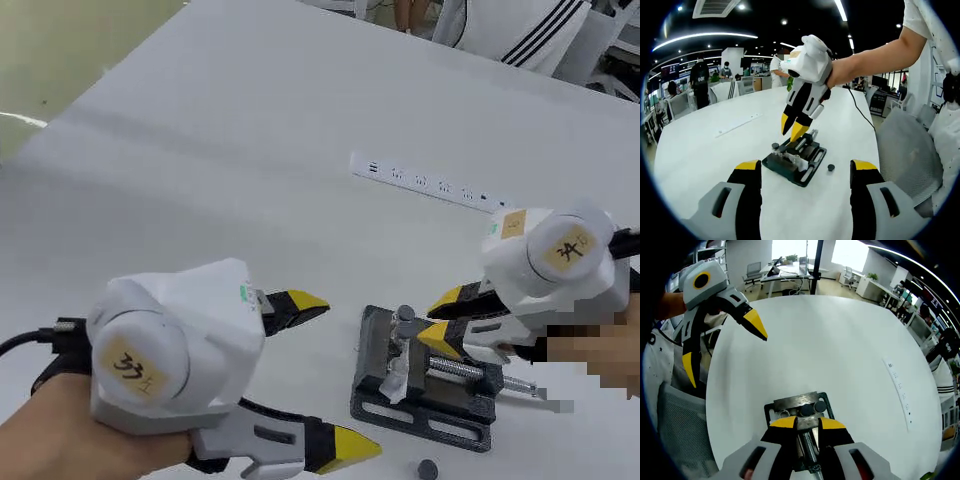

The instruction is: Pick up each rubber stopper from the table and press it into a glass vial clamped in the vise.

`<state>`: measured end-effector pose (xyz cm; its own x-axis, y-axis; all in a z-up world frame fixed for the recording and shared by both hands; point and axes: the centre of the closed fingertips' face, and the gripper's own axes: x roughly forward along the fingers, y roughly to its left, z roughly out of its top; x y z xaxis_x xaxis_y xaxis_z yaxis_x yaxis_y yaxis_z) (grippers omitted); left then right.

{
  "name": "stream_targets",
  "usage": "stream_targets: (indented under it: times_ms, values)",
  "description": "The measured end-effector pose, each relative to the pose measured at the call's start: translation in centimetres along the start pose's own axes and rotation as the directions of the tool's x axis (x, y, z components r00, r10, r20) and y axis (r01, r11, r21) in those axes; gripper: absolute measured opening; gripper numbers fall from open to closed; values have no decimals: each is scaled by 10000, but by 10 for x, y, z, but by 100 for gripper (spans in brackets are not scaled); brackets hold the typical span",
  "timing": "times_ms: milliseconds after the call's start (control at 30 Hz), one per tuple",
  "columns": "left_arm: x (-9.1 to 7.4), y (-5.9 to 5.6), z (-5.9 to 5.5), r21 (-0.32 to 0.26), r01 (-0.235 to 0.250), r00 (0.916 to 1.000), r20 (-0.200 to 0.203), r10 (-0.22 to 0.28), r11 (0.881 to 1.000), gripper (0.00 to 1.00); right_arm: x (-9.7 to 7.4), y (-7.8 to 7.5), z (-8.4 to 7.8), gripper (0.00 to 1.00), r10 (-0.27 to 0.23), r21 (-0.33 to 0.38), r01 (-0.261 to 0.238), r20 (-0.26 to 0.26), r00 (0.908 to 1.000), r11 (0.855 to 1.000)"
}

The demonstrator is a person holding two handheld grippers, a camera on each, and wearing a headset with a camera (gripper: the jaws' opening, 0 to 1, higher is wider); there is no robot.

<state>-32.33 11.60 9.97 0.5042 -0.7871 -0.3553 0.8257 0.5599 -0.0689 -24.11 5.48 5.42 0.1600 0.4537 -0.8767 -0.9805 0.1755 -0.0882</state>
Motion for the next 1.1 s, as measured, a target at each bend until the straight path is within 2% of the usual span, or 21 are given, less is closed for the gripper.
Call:
stream_targets:
  times_ms: [267,467,933,1100]
  values:
    - [1,-3,-3,177,83,9998,-205,-79,9998,72,-13,1,-10,19,-142,381,129,344,9993,9992]
    - [0,-6,-1,264,60,9996,-259,-53,9996,73,-21,9,-18,22,-183,529,155,529,9984,9985]
    - [-5,-8,-2,379,17,9991,-416,-1,9993,77,-40,20,-36,38,-284,650,234,776,9966,9976]
    - [-6,-9,-4,419,3,9990,-453,16,9991,78,-43,30,-44,39,-190,707,135,780,9968,9974]
